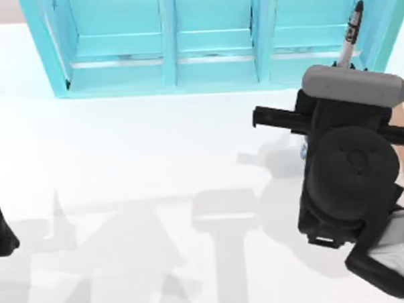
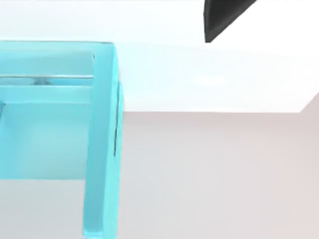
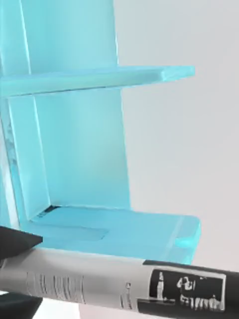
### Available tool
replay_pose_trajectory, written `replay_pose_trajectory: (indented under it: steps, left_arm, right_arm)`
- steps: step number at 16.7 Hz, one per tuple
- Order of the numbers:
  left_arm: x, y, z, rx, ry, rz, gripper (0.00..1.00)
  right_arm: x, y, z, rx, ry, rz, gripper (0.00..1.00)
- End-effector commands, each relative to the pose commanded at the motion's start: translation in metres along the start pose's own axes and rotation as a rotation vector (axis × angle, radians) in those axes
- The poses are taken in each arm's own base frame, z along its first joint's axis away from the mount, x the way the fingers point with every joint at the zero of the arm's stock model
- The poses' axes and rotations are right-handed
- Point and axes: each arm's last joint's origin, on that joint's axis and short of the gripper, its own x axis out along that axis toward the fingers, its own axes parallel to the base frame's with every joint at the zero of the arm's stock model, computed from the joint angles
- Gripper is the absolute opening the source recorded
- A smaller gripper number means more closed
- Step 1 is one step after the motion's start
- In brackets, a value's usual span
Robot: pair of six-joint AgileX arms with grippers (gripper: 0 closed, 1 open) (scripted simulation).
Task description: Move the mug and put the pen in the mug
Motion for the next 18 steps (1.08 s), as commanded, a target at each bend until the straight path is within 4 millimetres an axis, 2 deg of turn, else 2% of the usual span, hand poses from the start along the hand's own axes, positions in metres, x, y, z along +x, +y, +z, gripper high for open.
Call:
replay_pose_trajectory:
  steps: [9,12,18]
  left_arm:
    - [0.000,0.000,0.000,0.000,0.000,0.000,1.00]
    - [0.000,0.000,0.000,0.000,0.000,0.000,1.00]
    - [0.000,0.000,0.000,0.000,0.000,0.000,1.00]
  right_arm:
    - [0.038,0.000,-0.016,0.001,-0.001,0.004,0.00]
    - [0.039,0.000,-0.016,0.002,-0.002,0.004,0.00]
    - [0.039,0.000,-0.016,0.002,-0.002,0.004,0.45]
